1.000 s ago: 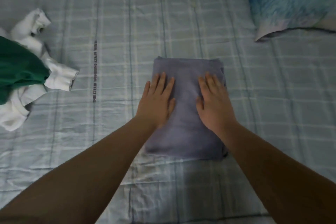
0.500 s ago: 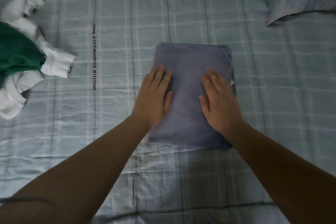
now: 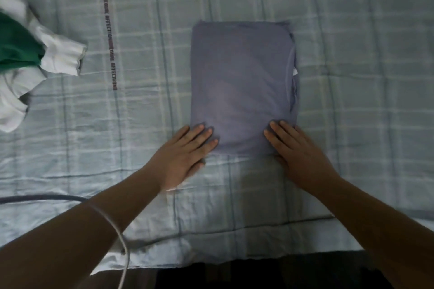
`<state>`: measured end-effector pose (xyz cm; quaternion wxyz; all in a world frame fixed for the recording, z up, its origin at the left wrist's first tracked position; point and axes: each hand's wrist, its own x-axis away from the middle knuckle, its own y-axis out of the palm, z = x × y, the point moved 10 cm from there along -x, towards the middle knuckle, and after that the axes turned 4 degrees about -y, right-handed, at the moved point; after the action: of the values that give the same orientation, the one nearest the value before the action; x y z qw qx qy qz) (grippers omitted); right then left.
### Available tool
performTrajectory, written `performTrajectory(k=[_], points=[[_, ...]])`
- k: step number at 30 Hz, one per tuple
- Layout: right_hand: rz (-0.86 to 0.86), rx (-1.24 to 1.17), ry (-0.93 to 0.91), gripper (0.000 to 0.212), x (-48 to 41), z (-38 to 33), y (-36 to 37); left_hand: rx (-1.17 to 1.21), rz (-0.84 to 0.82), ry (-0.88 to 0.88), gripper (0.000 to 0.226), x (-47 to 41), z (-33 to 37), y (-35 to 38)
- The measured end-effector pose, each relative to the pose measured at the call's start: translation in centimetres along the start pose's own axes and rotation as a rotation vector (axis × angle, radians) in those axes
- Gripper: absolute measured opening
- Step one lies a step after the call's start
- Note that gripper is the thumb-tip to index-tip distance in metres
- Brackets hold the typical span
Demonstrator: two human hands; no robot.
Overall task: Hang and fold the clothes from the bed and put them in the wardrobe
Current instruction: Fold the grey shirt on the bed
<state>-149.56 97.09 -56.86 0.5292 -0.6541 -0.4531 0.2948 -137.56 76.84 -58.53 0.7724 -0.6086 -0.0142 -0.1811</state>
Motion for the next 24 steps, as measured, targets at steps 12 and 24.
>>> performTrajectory(k=[12,24], points=[[-0.033,-0.036,0.04,0.064,0.8,-0.1,-1.9,0.09,0.088,0.002,0.07,0.6,-0.1,-4.2],[-0.397,-0.102,0.051,0.07,9.7,-6.8,2.7,0.122,-0.227,0.071,0.064,8.5,5.9,2.0]])
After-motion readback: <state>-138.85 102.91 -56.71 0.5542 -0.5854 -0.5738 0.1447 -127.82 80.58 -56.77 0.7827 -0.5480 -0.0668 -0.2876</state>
